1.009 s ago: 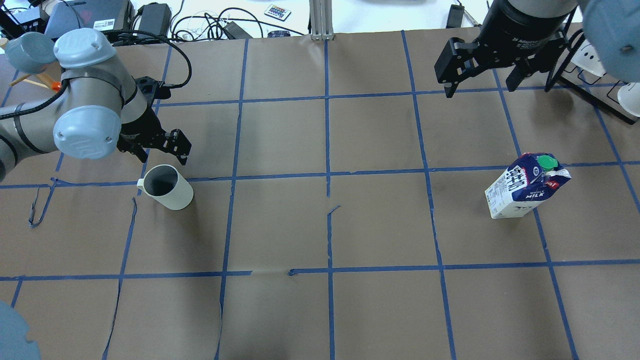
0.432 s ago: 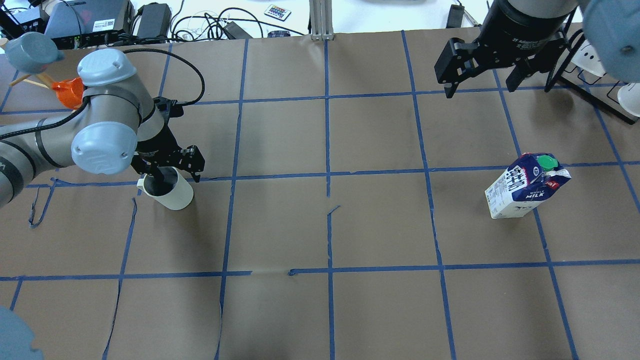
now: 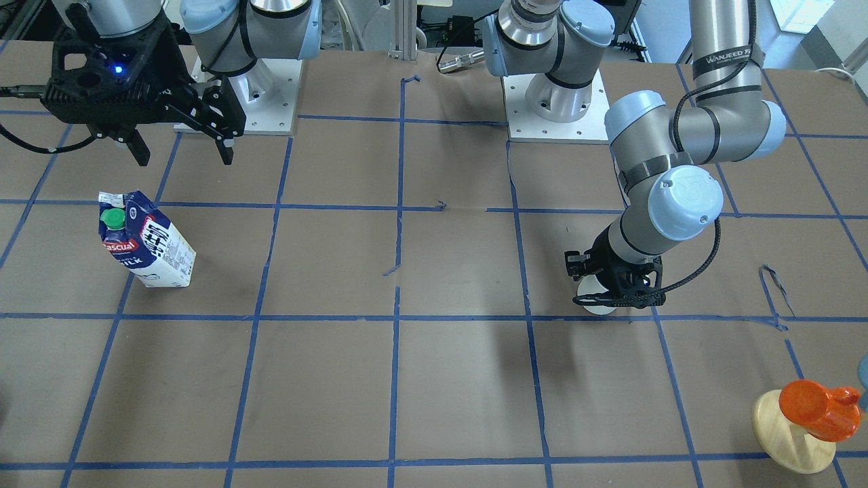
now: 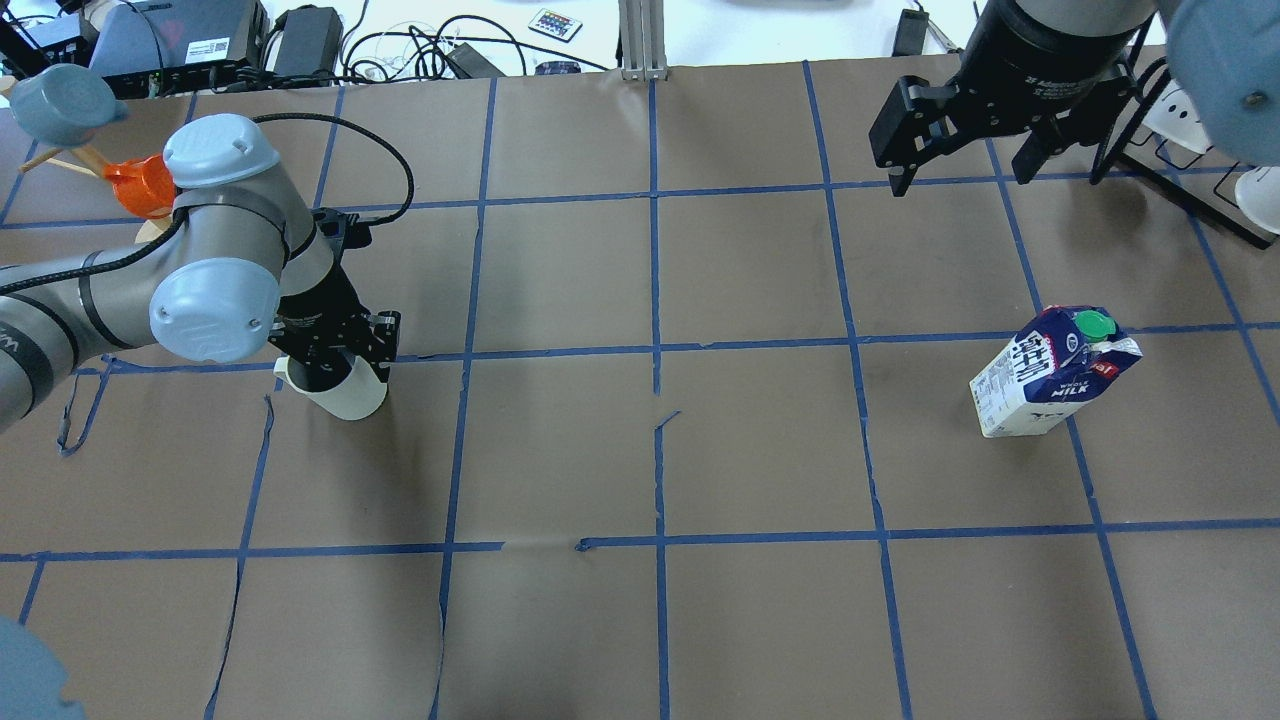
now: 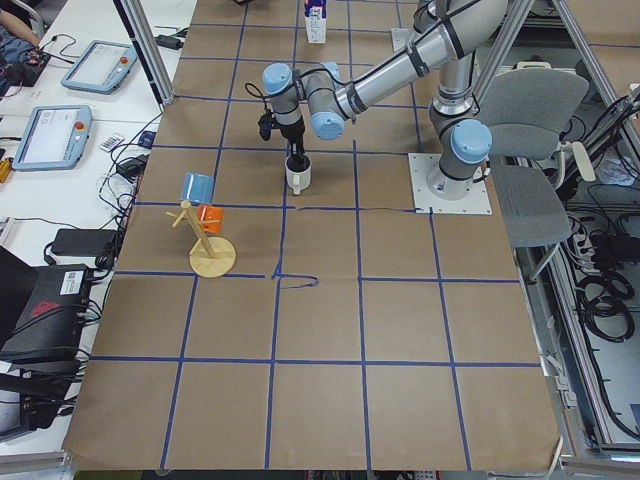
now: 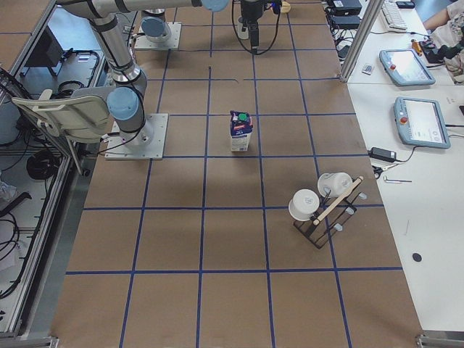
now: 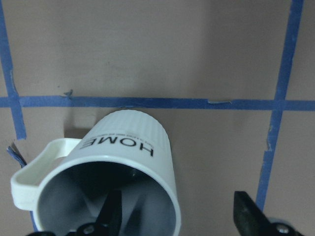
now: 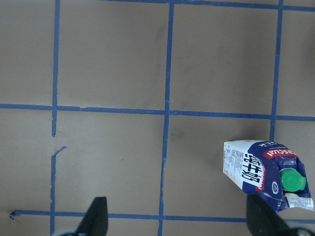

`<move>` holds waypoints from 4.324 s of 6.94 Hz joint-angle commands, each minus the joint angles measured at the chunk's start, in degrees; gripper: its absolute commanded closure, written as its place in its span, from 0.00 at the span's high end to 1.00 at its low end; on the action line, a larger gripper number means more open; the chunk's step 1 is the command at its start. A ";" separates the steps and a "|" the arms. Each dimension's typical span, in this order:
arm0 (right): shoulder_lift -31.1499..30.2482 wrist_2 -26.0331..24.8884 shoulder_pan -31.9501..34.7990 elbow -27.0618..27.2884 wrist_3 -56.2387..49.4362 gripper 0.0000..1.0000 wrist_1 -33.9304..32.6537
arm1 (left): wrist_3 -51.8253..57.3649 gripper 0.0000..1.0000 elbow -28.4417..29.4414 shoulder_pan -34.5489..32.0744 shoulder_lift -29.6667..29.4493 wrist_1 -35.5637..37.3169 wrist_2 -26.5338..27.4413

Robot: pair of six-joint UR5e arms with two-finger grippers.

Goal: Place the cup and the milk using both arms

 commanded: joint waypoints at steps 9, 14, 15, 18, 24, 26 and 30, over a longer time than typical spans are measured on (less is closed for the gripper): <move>-0.02 0.00 0.00 0.00 -0.03 1.00 0.00 | -43.02 0.00 6.47 -32.38 0.12 -0.06 -7.52; 0.07 0.00 0.00 0.00 0.06 1.00 0.00 | -61.02 0.00 5.95 -36.65 -2.95 1.44 -11.93; 0.07 0.00 0.00 0.00 -0.03 1.00 0.00 | -60.93 0.49 6.03 -36.65 -2.96 1.35 -11.40; -0.02 0.00 0.00 0.00 -0.03 1.00 0.00 | -60.67 1.00 7.25 -35.33 0.10 1.08 -11.05; 1.20 -2.19 -4.18 1.48 -1.15 1.00 0.61 | -15.75 0.91 24.55 -13.40 11.88 -27.54 -9.55; 2.44 -1.23 -14.47 6.93 -8.80 1.00 -3.32 | -11.37 1.00 25.02 -8.98 14.87 -28.01 -6.94; 5.25 -0.52 -21.53 25.10 -22.87 1.00 -23.08 | -6.09 1.00 24.14 -7.46 16.55 -29.76 -4.98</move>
